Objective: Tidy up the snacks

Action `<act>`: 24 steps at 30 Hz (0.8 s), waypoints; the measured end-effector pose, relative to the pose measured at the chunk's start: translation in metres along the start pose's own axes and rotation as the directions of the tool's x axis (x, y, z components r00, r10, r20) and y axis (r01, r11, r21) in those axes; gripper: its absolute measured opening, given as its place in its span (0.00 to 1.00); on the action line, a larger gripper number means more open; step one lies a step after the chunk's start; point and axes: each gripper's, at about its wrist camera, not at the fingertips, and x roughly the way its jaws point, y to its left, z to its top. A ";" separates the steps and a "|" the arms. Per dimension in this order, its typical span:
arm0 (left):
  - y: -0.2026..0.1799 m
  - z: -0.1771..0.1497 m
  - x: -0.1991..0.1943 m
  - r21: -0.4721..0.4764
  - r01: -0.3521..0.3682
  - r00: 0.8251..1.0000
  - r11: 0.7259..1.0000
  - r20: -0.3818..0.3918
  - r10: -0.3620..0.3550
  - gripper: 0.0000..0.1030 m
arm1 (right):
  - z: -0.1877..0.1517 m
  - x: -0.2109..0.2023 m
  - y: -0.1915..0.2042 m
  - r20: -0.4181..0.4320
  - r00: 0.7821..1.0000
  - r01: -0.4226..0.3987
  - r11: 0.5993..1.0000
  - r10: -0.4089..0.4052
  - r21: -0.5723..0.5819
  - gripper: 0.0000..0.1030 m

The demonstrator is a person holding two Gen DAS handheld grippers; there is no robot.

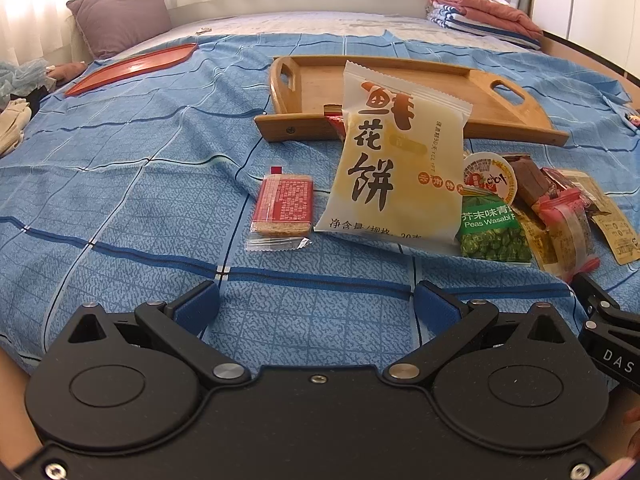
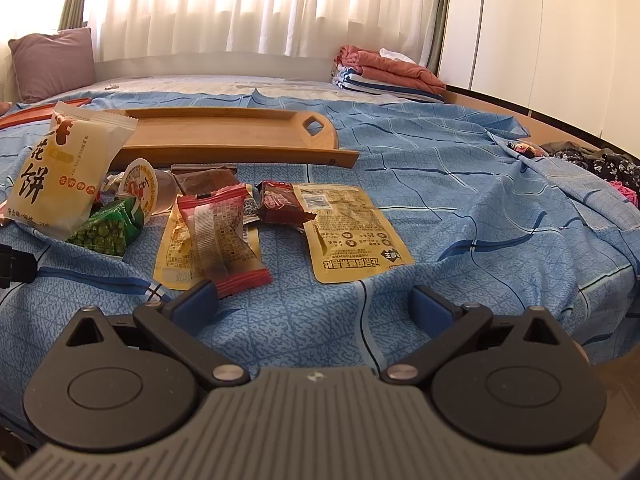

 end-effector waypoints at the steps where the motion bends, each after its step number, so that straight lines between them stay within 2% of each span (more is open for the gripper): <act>1: 0.001 0.000 0.000 -0.002 0.003 1.000 1.000 0.001 -0.003 1.00 | -0.001 0.000 0.000 0.006 1.000 -0.002 1.000 0.002 -0.001 1.00; 8: 0.005 -0.005 0.000 0.023 0.029 0.999 0.999 0.027 -0.029 1.00 | -0.006 0.002 0.004 0.040 0.999 0.019 0.999 -0.018 -0.033 1.00; 16: 0.002 -0.011 -0.001 0.028 0.025 0.998 0.999 0.055 -0.026 1.00 | -0.004 0.002 -0.004 0.043 0.999 -0.022 1.000 0.023 -0.014 1.00; 24: 0.004 -0.006 -0.003 0.033 0.036 0.999 0.999 0.021 -0.037 1.00 | -0.004 -0.012 -0.007 0.095 0.992 -0.080 0.997 0.079 0.008 1.00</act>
